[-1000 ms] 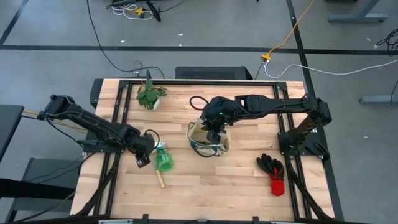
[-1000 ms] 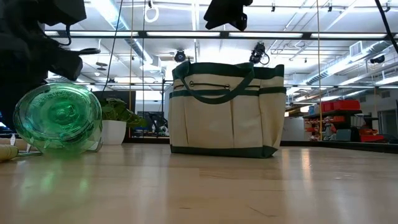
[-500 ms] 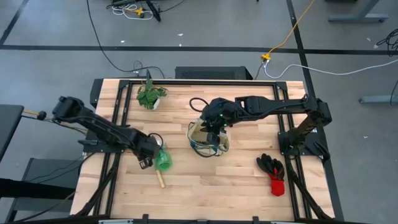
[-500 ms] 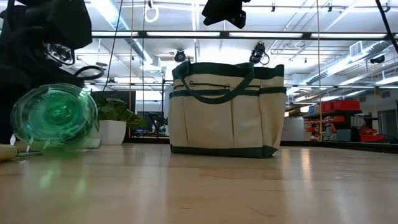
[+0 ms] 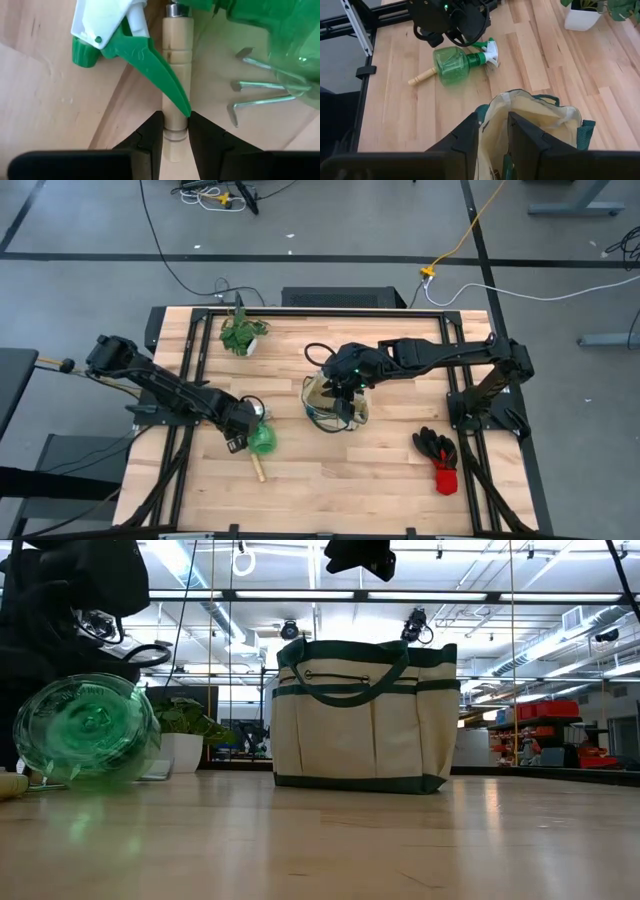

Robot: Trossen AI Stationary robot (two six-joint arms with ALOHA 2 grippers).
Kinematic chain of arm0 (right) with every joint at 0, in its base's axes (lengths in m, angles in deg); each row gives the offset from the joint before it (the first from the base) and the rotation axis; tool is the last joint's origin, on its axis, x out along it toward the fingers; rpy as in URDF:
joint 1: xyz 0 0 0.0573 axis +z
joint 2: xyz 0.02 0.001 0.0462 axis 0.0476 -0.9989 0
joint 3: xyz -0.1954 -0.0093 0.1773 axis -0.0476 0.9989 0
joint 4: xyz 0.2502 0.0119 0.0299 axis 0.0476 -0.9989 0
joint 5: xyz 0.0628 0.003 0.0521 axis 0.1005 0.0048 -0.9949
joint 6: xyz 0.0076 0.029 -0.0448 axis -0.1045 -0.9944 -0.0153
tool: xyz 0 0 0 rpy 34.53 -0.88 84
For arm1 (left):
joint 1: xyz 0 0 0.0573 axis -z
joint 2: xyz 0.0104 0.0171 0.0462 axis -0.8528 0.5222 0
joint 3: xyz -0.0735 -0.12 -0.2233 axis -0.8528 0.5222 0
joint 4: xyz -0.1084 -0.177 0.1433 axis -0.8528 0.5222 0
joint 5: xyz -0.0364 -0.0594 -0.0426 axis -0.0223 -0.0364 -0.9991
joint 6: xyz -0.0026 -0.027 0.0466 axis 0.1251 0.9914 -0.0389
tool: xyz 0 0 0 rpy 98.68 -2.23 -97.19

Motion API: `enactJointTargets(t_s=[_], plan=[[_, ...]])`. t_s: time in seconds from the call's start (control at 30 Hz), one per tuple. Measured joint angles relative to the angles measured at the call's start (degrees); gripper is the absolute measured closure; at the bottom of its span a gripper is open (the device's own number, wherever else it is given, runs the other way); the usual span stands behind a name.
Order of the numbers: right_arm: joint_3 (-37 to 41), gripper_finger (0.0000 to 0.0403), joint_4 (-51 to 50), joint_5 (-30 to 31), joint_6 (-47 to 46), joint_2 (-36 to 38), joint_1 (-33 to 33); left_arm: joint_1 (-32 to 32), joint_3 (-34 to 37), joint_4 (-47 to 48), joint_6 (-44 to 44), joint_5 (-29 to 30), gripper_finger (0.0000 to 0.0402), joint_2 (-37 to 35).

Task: Pick & Place Garden tools in Gardening bag
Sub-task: Put the top brown hand rake into the white gardening bag

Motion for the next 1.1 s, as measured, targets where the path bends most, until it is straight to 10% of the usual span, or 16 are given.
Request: enactJointTargets(t_s=[0.97,1.1], plan=[[0.00,0.0301,0.30,0.00,-0.12,0.00,0.09,-0.02,-1.25,0.00,0.99,1.19,0.0343,0.17],[0.00,0.0301,0.30,0.00,-0.12,0.00,0.09,0.31,-3.74,3.59,0.04,2.49,0.0397,0.18]])
